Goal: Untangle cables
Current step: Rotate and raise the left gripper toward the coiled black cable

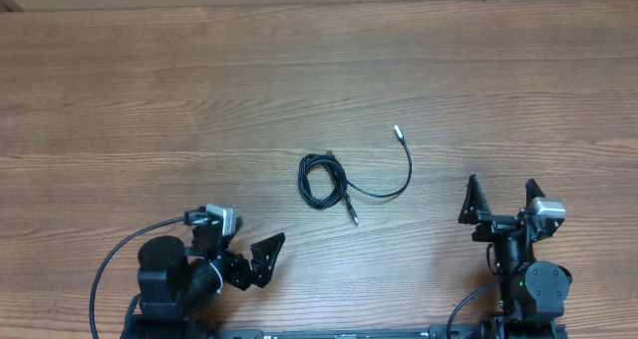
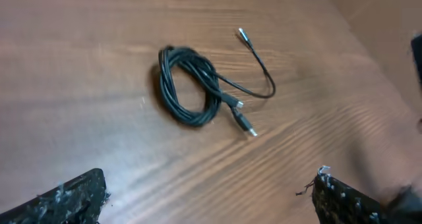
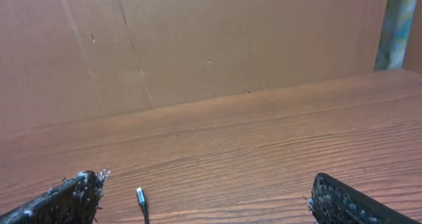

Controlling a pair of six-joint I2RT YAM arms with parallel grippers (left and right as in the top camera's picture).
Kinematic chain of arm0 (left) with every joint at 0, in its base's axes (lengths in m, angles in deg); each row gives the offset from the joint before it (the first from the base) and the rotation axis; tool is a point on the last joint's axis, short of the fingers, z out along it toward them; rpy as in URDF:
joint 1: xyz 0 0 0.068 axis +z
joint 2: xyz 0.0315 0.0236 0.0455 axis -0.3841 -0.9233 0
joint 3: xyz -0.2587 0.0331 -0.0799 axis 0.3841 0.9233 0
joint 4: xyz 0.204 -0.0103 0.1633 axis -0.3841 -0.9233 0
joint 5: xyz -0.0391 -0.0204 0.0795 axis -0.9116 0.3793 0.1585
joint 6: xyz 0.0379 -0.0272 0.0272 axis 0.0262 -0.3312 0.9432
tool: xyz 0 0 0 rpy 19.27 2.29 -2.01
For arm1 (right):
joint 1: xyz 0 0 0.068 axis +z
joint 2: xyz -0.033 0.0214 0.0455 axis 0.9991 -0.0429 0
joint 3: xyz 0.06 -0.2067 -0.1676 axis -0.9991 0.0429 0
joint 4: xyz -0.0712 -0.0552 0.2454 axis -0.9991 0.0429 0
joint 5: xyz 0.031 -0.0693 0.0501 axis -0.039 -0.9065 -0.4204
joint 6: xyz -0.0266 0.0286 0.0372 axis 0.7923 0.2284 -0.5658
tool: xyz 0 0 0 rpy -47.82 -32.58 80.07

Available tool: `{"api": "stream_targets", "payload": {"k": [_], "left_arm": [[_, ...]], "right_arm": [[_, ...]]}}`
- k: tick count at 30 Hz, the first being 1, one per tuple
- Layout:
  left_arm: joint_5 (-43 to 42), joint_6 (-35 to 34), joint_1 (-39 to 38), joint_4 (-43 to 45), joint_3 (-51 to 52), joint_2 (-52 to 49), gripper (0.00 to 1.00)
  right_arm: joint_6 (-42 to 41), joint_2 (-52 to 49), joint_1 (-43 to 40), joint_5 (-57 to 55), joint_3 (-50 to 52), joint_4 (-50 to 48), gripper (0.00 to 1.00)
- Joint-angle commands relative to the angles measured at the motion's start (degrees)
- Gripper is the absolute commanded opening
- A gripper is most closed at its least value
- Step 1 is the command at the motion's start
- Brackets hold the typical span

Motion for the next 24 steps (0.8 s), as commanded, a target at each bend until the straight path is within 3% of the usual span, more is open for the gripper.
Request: {"api": "stream_targets", "payload": {"k": [1, 3, 12, 19, 24], "left_arm": [[-0.9, -16.0, -0.4, -0.7, -1.4, -0.2, 1.00], [-0.6, -21.8, -0.4, -0.9, -1.4, -0.2, 1.00], [-1.0, -22.2, -0.4, -2.1, -4.1, -0.3, 1.00], [12.0, -20.8, -0.4, -14.1, -15.8, -4.9, 1.00], [16.2, -20.4, -0.4, -19.5, -23.0, -10.8, 0.99]], "right_arm": [[-0.2, 0.5, 0.3, -0.5, 0.6, -0.3, 1.00], [-0.2, 0.5, 0.3, -0.5, 0.6, -0.3, 1.00], [-0.2, 0.5, 0.3, -0.5, 0.6, -0.3, 1.00], [-0.2, 0.5, 0.3, -0.5, 0.6, -0.3, 1.00], [-0.2, 0.5, 0.3, -0.5, 0.6, -0.3, 1.00]]}}
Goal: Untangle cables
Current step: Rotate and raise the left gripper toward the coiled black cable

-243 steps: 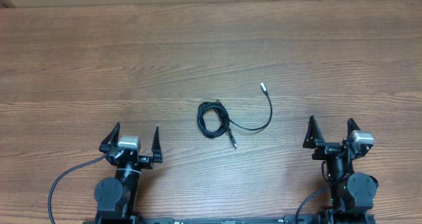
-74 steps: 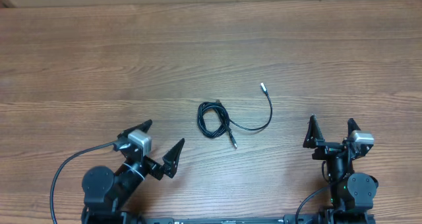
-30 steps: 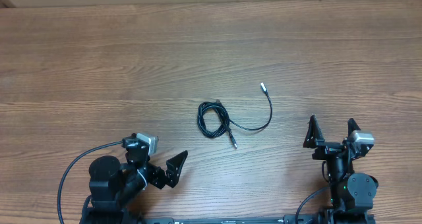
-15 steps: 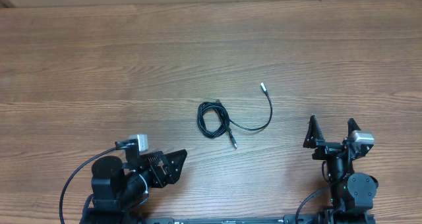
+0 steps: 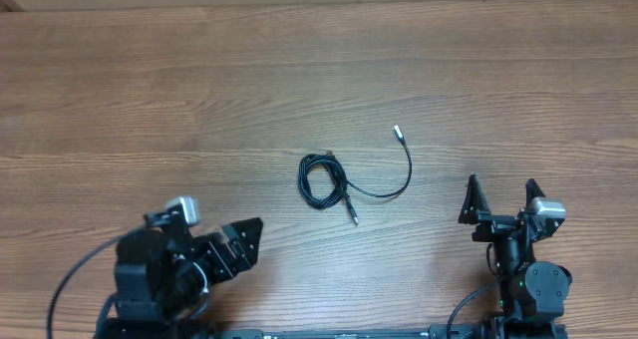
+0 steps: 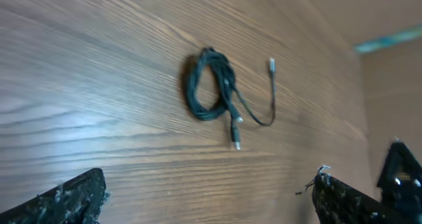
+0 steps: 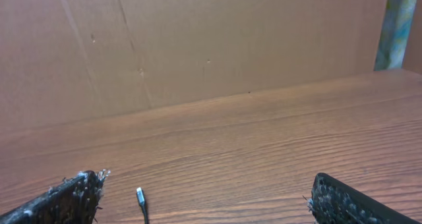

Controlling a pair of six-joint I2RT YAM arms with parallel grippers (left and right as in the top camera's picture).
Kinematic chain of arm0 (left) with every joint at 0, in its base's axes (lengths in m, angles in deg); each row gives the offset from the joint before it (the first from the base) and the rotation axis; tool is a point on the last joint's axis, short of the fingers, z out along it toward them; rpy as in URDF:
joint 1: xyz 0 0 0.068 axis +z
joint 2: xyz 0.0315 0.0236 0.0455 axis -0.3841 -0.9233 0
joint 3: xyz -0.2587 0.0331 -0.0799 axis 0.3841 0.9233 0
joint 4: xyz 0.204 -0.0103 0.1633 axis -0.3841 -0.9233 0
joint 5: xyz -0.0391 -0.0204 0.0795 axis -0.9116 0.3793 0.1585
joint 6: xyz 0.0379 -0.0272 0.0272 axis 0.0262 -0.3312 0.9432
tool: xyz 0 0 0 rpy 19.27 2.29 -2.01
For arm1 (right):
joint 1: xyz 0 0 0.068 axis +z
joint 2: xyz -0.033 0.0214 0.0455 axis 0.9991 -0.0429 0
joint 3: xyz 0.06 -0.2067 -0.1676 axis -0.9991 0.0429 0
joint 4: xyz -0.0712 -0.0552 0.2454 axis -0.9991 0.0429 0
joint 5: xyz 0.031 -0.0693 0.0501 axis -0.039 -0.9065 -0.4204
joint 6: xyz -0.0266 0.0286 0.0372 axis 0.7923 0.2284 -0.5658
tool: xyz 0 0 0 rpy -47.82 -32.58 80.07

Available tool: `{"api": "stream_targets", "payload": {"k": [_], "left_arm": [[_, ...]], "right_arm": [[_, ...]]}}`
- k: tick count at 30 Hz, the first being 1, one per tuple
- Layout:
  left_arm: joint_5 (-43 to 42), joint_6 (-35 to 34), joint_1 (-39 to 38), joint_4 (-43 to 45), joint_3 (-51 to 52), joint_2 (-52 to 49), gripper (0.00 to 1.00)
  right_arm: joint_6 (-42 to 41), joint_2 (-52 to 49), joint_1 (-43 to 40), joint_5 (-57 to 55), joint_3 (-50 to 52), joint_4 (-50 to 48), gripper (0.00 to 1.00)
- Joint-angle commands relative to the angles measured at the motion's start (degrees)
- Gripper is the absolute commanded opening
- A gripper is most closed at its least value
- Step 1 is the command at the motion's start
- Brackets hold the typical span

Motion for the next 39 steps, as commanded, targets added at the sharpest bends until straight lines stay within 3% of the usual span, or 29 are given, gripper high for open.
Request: {"api": "stream_targets", "payload": {"k": [1, 14, 21, 29, 39], "left_arm": [[5.6, 1.1, -0.4, -2.5, -5.6, -4.6, 0.99], [4.7, 2.3, -0.4, -5.7, -9.8, -12.8, 1.00], [2.9, -5.6, -0.4, -4.5, -9.8, -12.9, 1.00], [1.3, -4.2, -0.4, -1.7, -9.8, -12.9, 0.88], [3.2, -4.0, -2.2, -2.7, -15.5, -20.4, 0.92]], "right_arm": [[-0.2, 0.5, 0.3, -0.5, 0.6, -0.3, 1.00], [-0.2, 0.5, 0.3, -0.5, 0.6, -0.3, 1.00], [-0.2, 0.5, 0.3, -0.5, 0.6, -0.3, 1.00], [-0.2, 0.5, 0.3, -0.5, 0.6, -0.3, 1.00], [-0.2, 0.5, 0.3, -0.5, 0.6, -0.3, 1.00]]}}
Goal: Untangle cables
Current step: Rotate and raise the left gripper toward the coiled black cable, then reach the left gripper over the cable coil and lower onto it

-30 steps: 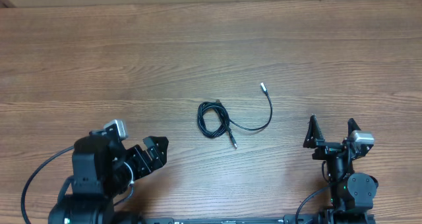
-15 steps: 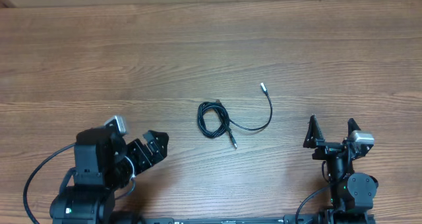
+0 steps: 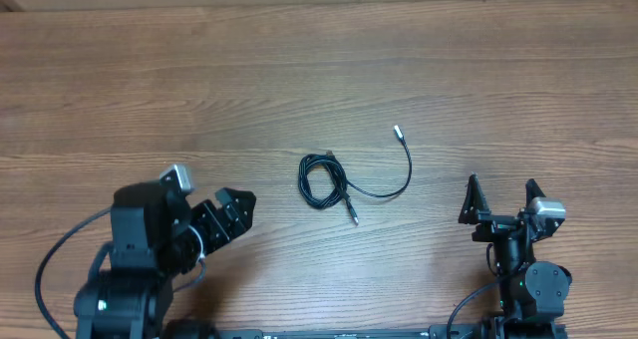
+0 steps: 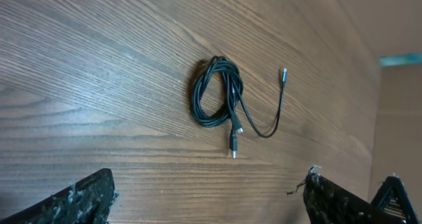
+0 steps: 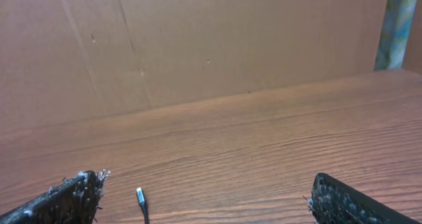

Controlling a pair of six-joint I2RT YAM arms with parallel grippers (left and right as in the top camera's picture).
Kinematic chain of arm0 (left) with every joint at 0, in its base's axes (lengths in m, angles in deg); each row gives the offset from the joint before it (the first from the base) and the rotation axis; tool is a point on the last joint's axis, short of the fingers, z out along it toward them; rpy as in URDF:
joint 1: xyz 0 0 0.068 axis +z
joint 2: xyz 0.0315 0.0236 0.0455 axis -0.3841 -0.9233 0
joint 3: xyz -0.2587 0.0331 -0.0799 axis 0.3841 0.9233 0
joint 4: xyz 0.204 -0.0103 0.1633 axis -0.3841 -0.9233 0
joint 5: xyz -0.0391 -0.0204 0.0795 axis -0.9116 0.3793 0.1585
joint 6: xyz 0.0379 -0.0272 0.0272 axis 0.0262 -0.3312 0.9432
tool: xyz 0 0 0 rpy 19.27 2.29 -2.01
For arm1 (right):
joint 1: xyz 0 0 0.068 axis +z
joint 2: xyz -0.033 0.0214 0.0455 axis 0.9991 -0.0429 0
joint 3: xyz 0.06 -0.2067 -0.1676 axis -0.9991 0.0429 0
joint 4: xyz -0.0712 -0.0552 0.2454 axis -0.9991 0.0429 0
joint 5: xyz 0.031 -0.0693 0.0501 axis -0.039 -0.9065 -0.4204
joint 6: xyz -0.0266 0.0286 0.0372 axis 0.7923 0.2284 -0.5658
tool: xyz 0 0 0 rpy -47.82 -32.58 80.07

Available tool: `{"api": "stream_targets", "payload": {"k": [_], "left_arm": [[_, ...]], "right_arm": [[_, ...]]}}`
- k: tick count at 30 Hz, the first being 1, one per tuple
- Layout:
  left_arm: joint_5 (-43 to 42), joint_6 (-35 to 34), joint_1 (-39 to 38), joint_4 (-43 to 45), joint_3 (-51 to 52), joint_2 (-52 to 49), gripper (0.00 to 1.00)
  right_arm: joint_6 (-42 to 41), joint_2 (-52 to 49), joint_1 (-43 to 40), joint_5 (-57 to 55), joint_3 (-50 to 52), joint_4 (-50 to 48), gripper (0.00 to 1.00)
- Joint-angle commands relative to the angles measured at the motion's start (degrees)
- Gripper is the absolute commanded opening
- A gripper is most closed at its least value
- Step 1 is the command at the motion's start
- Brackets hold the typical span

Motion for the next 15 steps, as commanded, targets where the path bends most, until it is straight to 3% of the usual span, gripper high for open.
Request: {"api": "stream_targets", "payload": {"k": [1, 7, 15], "left_arm": [[1.9, -0.5, -2.6, -0.7, -5.0, -4.4, 0.92], [9.8, -1.1, -12.2, -3.1, -11.7, -14.2, 0.91], [17.2, -8.4, -24.0, -3.5, -13.1, -26.7, 0.92]], "right_arm": [[-0.2, 0.5, 0.3, -0.5, 0.6, -0.3, 1.00], [-0.2, 0.5, 0.3, -0.5, 0.6, -0.3, 1.00], [-0.2, 0.4, 0.3, -0.5, 0.6, -0.3, 1.00]]}}
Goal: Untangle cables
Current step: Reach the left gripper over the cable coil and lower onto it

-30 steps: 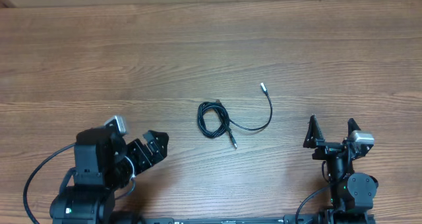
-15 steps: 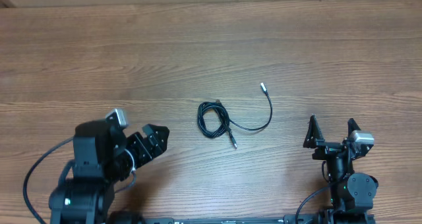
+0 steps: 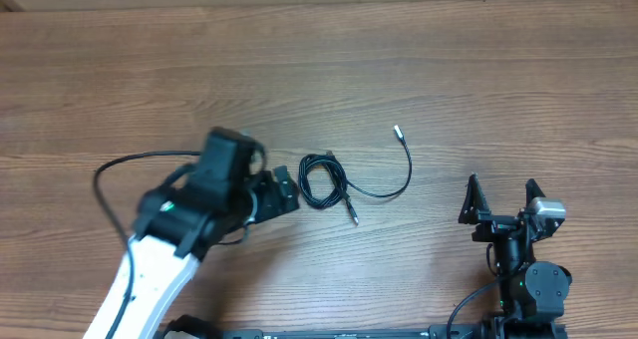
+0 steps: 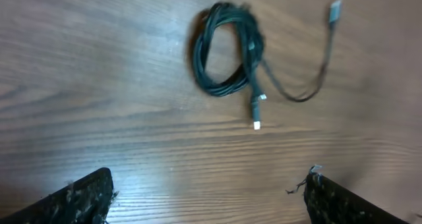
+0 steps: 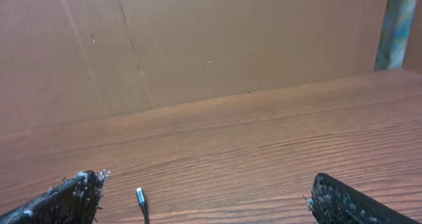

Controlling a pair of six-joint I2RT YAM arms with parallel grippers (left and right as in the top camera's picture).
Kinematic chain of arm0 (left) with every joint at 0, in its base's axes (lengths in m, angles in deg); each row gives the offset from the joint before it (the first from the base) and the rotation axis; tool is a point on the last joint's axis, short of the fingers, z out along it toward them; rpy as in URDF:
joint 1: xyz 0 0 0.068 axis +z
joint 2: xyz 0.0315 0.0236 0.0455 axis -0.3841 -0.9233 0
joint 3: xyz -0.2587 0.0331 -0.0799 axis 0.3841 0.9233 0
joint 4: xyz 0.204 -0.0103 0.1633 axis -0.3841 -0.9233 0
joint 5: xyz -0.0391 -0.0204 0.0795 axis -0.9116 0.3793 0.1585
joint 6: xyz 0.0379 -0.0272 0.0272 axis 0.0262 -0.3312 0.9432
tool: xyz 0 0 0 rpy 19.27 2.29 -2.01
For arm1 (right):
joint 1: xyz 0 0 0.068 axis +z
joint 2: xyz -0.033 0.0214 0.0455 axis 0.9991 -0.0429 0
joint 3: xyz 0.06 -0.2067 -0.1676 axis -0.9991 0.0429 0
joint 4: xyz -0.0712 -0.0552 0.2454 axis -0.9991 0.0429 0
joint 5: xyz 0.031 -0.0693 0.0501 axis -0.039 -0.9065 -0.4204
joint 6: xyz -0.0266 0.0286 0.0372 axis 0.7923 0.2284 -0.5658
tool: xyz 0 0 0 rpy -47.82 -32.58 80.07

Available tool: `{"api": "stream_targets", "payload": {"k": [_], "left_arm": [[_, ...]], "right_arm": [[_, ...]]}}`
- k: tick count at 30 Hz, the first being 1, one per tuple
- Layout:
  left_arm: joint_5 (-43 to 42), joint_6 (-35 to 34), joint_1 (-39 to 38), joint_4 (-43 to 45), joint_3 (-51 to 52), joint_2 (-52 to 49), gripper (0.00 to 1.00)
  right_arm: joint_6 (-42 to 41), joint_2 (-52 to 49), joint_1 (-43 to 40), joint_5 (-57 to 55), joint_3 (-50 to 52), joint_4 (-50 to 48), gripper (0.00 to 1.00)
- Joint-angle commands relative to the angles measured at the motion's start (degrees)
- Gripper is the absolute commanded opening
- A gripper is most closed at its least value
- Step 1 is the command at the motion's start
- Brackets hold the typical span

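Observation:
A thin black cable lies mid-table, wound into a small coil with one plug just below it and a long tail curving right and up to a silver plug. My left gripper hovers open just left of the coil; its wrist view looks down on the coil and both plugs, with fingertips wide apart. My right gripper stands open near the front right edge, and its view shows only the silver plug.
The wooden table carries nothing else. A brown cardboard wall rises behind the far edge. The left arm's black lead loops over the table at the left.
My left arm has reached forward and right from the front left, bringing its open gripper close beside the coil. The cable and the right arm have not moved.
My left gripper was low at the front left, open and angled toward the cable. It then stood further left, then higher with the whole cable in its view. Now it hangs beside the coil. The right gripper stayed parked and open throughout.

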Motion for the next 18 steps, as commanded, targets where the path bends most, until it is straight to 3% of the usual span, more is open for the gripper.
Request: {"api": "stream_targets", "payload": {"k": [1, 6, 11, 18], "left_arm": [[5.6, -5.4, -3.5, 0.3, -1.2, -5.4, 0.92], [4.7, -9.7, -5.0, 2.4, -1.2, -11.8, 0.83], [5.0, -9.9, -6.7, 6.6, -1.2, -18.1, 0.77], [8.4, -10.8, -7.1, 10.5, -1.2, -28.2, 0.74]], "right_arm": [[-0.2, 0.4, 0.3, -0.6, 0.6, -0.3, 1.00], [-0.2, 0.4, 0.3, -0.6, 0.6, -0.3, 1.00], [-0.2, 0.5, 0.3, -0.6, 0.6, -0.3, 1.00], [-0.2, 0.4, 0.3, -0.6, 0.6, -0.3, 1.00]]}}
